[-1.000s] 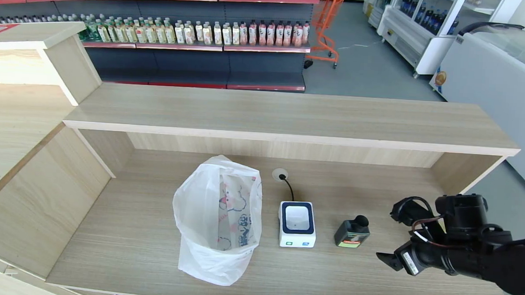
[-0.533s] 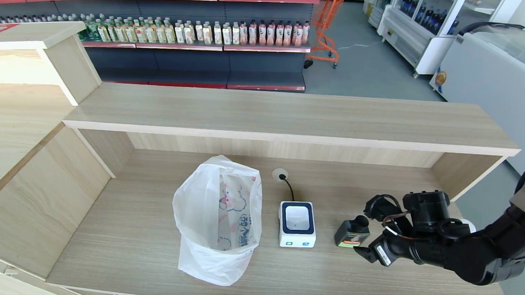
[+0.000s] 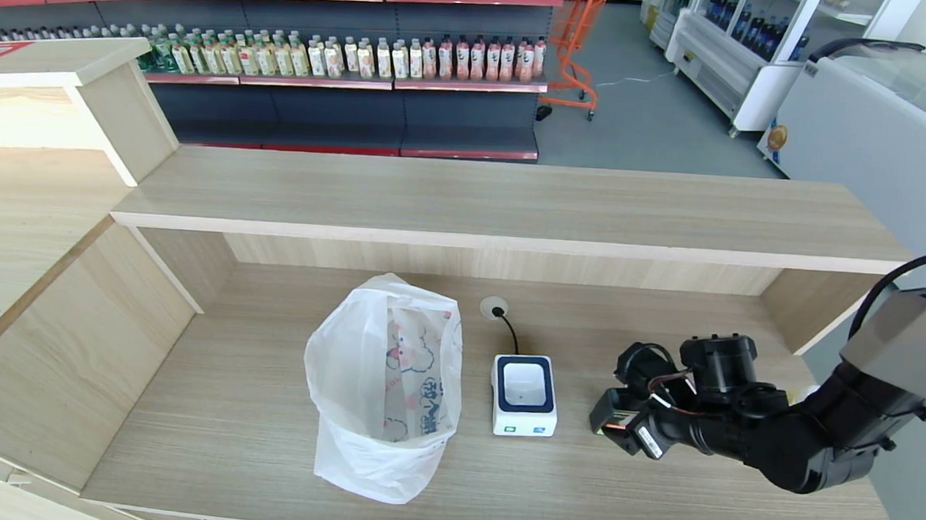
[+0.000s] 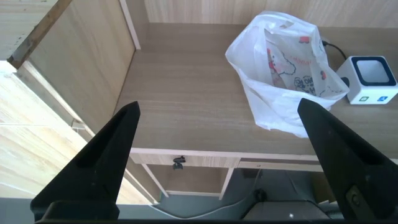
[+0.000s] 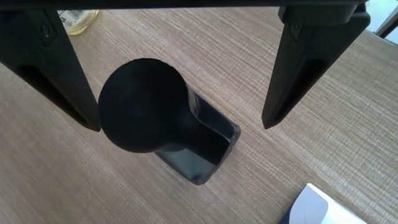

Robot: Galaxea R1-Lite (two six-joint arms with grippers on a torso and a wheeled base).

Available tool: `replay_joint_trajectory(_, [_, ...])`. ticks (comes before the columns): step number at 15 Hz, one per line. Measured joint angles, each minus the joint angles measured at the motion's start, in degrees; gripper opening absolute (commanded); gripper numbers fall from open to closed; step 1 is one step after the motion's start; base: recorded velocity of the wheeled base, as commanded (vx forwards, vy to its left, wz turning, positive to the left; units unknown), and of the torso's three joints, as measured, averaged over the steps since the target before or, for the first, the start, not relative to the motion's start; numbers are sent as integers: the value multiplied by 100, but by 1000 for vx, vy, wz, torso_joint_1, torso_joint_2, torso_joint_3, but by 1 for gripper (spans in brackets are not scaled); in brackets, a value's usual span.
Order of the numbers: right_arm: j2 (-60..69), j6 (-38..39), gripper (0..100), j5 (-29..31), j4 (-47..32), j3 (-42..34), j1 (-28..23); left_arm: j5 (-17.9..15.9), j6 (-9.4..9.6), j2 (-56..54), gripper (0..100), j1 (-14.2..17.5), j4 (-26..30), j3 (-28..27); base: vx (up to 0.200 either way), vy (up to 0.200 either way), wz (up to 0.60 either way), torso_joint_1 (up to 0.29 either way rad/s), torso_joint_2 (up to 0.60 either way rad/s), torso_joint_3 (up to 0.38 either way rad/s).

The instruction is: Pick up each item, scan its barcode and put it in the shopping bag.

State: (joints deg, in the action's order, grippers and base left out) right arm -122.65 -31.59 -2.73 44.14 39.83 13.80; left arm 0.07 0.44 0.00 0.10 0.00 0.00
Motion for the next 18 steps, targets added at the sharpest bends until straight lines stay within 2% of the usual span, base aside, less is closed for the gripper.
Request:
replay_joint_trajectory(6, [-425, 55, 100, -27, 145, 449, 166, 0, 0, 0, 100, 0, 0, 0, 0, 0, 0, 0, 0, 0])
replay_joint_trajectory(7, [-472, 102, 0, -96, 148, 521, 202, 0, 0, 0, 100, 0, 0, 0, 0, 0, 0, 0, 0, 0])
replay_joint_trajectory(14, [-452, 457, 0, -172, 156, 333, 343, 0, 0, 0, 100, 1, 0, 0, 0, 0, 0, 0, 0, 0])
replay_joint_trajectory(18, [363, 1558, 0, -139, 438, -290, 336, 0, 0, 0, 100, -5, 0, 0, 0, 0, 0, 0, 0, 0])
